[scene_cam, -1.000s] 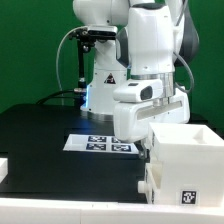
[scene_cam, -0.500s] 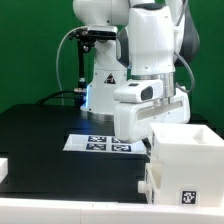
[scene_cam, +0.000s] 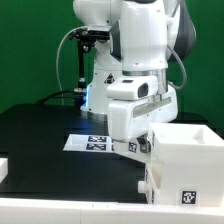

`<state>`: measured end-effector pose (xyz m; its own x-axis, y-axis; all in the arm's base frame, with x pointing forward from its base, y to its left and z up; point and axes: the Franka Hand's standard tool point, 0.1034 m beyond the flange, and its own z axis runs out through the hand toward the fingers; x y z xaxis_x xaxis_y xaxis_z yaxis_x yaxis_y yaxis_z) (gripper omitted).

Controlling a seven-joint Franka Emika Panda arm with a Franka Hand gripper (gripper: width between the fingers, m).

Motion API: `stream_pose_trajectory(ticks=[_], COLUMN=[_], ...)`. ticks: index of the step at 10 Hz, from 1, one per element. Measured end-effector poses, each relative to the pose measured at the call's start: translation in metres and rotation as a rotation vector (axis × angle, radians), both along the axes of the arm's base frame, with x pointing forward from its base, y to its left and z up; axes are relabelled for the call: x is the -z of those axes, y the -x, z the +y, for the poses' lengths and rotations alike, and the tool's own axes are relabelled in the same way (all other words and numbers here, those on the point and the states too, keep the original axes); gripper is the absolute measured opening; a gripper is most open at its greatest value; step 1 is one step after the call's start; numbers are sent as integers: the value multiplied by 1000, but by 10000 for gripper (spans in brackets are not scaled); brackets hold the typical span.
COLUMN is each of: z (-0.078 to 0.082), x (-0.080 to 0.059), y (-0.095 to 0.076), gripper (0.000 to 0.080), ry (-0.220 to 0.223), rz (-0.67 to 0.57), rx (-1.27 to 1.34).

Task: Assemble drawer

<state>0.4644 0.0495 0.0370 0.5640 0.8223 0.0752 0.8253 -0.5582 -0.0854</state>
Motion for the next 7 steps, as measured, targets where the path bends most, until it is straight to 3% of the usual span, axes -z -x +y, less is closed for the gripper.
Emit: stream_pose_trajectory(ticks=[2, 7], z=[-9, -8], x=[-5, -3], y=[-28, -29], gripper=[36, 36], ry=[-4, -8], rz=[50, 50], rx=[-186, -197])
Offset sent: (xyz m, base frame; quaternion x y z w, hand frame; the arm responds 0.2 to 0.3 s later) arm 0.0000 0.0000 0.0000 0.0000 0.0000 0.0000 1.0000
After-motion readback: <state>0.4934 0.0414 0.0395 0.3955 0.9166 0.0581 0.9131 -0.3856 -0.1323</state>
